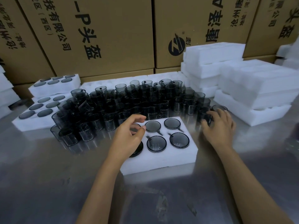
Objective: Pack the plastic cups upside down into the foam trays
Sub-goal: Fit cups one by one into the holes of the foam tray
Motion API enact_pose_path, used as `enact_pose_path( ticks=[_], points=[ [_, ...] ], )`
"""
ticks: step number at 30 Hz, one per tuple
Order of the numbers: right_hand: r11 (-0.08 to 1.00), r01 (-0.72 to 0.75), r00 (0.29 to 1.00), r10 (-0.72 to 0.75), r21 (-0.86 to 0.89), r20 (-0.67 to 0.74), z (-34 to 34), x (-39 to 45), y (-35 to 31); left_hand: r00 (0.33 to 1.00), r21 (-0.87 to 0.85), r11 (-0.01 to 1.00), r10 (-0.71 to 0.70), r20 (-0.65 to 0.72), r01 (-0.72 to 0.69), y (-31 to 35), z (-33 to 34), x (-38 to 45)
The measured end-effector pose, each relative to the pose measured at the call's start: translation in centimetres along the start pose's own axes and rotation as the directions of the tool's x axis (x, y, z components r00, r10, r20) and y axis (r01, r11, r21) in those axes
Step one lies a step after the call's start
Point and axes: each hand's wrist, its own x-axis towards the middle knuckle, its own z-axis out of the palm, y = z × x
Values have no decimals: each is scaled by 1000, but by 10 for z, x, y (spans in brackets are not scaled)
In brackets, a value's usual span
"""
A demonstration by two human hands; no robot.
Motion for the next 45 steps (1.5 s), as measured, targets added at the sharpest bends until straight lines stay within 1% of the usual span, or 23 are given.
enact_pose_path(
  ticks=[4, 8, 12, 15, 17, 19, 21, 22, 23, 24, 25, 26, 27, 29, 30, 32, 34, 36, 38, 40, 41, 43, 45],
  points=[
    [997, 76, 994, -77, -16, -74, 6, -3, -7, 1000, 10, 1000, 2, -12, -2, -1, 1, 0],
    [993, 111, 993, -112, -29, -32, 5, -7, -13, 1000, 0, 1000, -5, -11, 5, -2, 0, 0],
    [994, 105, 994, -105, -6, 25, -2, -13, -22, 1000, -12, 1000, -11, -5, 11, -2, -1, 0],
    [992, 123, 992, -123, -10, 13, -7, -17, -30, 1000, -22, 1000, -16, -10, 16, -3, -1, 1],
    [985, 164, 985, -161, 54, -65, -10, -21, -40, 999, 17, 1000, -22, -49, 23, -4, -3, 1],
    [961, 191, 980, -173, 199, -102, -13, -28, -52, 990, 82, 996, -15, -139, 27, -5, -7, 2],
    [943, 159, 987, -159, 294, -23, -13, -35, -63, 968, 123, 990, -42, -249, 75, -6, -15, 2],
    [948, 131, 988, -148, 289, 35, -12, -36, -64, 951, 192, 970, -85, -297, 147, -7, -22, 3],
    [958, 93, 987, -124, 272, 103, -12, -35, -63, 936, 288, 926, -148, -320, 245, -9, -28, 2],
    [964, 36, 978, -88, 265, 187, -13, -34, -62, 922, 375, 861, -233, -309, 343, -12, -33, 2],
    [963, -37, 958, -42, 267, 284, -13, -32, -59, 904, 418, 804, -340, -260, 422, -15, -37, 2],
    [954, -108, 930, -3, 279, 368, -13, -30, -59, 875, 413, 773, -445, -188, 482, -16, -39, 2],
    [942, -168, 904, 30, 289, 427, -13, -28, -60, 844, 397, 754, -523, -118, 523, -17, -39, 3],
    [906, -255, 875, 68, 337, 479, -17, -29, -61, 814, 349, 755, -580, -43, 556, -17, -39, 4],
    [882, -298, 858, 80, 365, 507, -19, -31, -60, 807, 271, 771, -590, -36, 576, -17, -40, 5],
    [816, -393, 790, 64, 423, 610, -21, -34, -60, 787, 47, 786, -617, -22, 617, -15, -47, 3],
    [719, -470, 719, -24, 511, 695, -22, -35, -75, 788, -104, 786, -615, -29, 610, -15, -56, -1],
    [576, -518, 702, -135, 632, 699, -25, -32, -95, 803, -207, 794, -593, -55, 572, -15, -65, -2],
    [505, -505, 687, -255, 700, 680, -26, -36, -102, 824, -259, 812, -560, -89, 523, -18, -70, -3],
    [387, -543, 670, -336, 745, 662, -24, -48, -101, 842, -355, 804, -534, -80, 476, -20, -73, -2],
    [304, -575, 684, -331, 760, 650, -23, -54, -98, 855, -447, 777, -516, -51, 442, -20, -74, -1],
    [90, -650, 713, -270, 754, 647, -17, -61, -100, 898, -641, 689, -439, 3, 339, -21, -72, 2],
    [-88, -687, 717, -244, 721, 653, -13, -64, -114, 930, -805, 548, -369, 11, 227, -20, -66, 6]
  ],
)
